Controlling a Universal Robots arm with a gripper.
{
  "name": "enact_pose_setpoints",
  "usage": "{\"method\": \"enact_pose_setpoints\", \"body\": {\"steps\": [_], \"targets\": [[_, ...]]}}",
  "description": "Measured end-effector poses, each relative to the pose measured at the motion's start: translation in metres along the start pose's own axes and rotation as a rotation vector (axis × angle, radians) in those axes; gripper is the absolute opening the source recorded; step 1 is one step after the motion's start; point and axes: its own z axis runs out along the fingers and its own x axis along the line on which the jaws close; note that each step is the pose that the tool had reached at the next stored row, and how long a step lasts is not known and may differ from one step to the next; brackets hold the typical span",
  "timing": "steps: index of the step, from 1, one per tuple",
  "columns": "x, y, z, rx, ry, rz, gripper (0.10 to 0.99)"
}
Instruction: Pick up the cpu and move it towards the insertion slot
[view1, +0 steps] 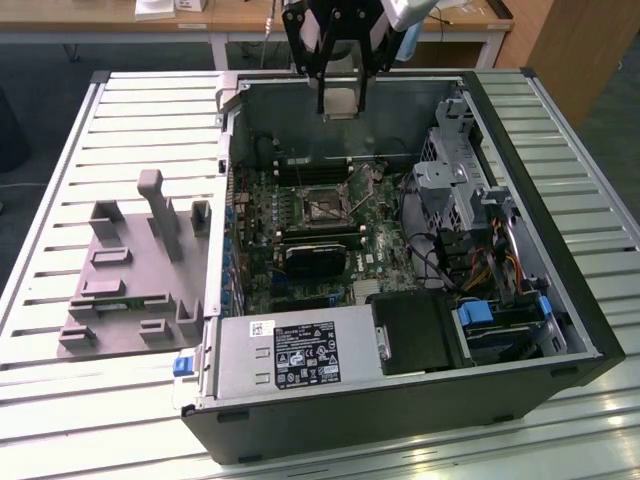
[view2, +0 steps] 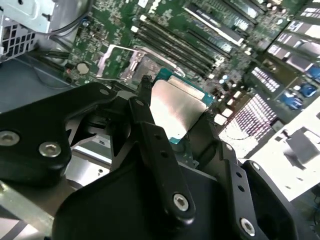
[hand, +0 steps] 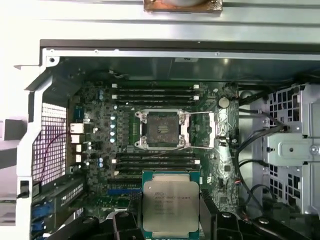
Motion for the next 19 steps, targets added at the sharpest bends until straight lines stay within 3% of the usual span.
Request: {"method": "enact_pose_setpoints", "body": {"steps": [7, 12, 19], "targets": [[-0.0089, 0.0169, 0.0063, 0.0, 0.0001, 0.0, 0.541], [-0.0091, 0.0337, 0.0124, 0.0, 0.0001, 0.0, 0.541], [-0.0089, 0.0511, 0.0237, 0.0, 0.0001, -0.001, 0.541]]}}
